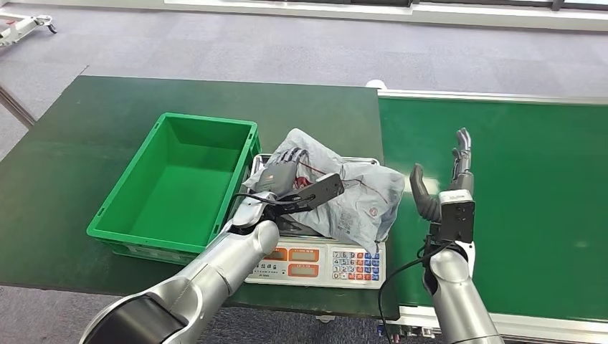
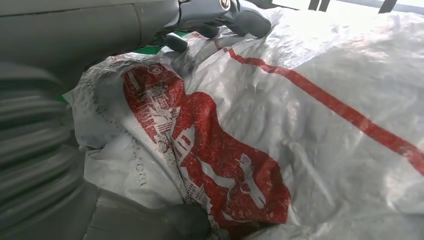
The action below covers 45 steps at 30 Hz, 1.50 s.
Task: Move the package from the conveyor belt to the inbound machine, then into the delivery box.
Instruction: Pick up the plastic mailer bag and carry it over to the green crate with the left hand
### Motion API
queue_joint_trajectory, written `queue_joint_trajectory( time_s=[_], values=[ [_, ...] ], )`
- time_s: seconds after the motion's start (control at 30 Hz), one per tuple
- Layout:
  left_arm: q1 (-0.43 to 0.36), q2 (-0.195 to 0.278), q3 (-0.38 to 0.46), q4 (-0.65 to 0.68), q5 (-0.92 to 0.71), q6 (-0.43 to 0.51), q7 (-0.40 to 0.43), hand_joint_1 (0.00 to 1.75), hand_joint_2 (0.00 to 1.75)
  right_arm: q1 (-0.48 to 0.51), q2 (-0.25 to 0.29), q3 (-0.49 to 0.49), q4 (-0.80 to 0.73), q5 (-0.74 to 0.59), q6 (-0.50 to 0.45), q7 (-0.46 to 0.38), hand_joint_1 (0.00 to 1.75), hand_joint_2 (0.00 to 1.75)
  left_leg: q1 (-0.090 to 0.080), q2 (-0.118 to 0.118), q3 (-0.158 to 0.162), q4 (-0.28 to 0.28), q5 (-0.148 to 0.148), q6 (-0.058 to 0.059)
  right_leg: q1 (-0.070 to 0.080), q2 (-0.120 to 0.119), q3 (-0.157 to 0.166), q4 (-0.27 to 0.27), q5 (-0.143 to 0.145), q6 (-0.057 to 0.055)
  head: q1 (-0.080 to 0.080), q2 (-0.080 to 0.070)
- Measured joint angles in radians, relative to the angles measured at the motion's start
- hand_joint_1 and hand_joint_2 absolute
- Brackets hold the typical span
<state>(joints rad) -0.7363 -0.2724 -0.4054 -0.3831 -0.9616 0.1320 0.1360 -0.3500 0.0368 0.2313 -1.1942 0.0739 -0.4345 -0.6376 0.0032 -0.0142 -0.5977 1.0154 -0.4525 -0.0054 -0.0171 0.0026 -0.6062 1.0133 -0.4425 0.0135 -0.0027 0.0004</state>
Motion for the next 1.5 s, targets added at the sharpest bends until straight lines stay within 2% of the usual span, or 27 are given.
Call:
queue_joint_trajectory(
  time_s=[0.1,0.23,0.53,1.3,1.4,1.5],
  values=[
    [-0.004,0.000,-0.003,0.006,-0.009,-0.011,0.003,0.01,1.75,-0.005,0.002,0.003,0.012,0.000,0.000,-0.002,0.00,1.75,0.000,0.000,0.002,0.000,0.000,0.000,0.000,0.000,0.002,0.000,0.000,0.000,0.000,0.000],
    [-0.008,0.000,-0.008,0.012,-0.014,-0.036,-0.004,1.75,1.75,-0.013,0.004,0.008,0.028,-0.001,0.002,-0.009,0.00,1.75,0.000,0.000,0.003,0.000,0.000,0.000,0.000,0.000,0.003,0.000,0.000,0.000,0.000,0.000],
    [0.022,0.002,0.018,0.012,0.020,0.109,-0.142,1.75,1.75,-0.019,0.006,0.014,0.045,-0.003,0.003,-0.015,0.00,1.75,0.000,0.000,0.003,0.000,0.000,0.000,0.000,0.000,0.003,0.000,0.000,0.000,0.000,0.000],
    [0.028,0.002,0.044,0.011,0.026,0.119,-0.154,1.75,1.75,-0.019,0.006,0.014,0.052,-0.003,0.003,-0.015,0.00,1.75,0.000,0.000,0.001,0.000,0.000,0.000,0.000,0.000,0.001,0.000,-0.001,0.000,0.000,0.000],
    [0.034,0.002,0.050,0.010,0.030,0.150,-0.201,1.75,1.75,-0.019,0.006,0.014,0.052,-0.006,0.003,-0.017,0.00,1.75,0.000,0.000,0.001,0.000,0.000,0.000,0.000,0.000,0.001,0.000,-0.001,0.000,0.000,0.000],
    [0.047,0.001,0.061,0.006,0.044,0.198,-0.295,1.75,1.75,-0.019,0.006,0.015,0.052,-0.016,0.000,-0.022,0.00,1.75,0.000,0.000,0.001,0.000,0.000,0.000,0.000,0.000,0.000,0.000,-0.001,0.000,0.000,0.000]
  ],
)
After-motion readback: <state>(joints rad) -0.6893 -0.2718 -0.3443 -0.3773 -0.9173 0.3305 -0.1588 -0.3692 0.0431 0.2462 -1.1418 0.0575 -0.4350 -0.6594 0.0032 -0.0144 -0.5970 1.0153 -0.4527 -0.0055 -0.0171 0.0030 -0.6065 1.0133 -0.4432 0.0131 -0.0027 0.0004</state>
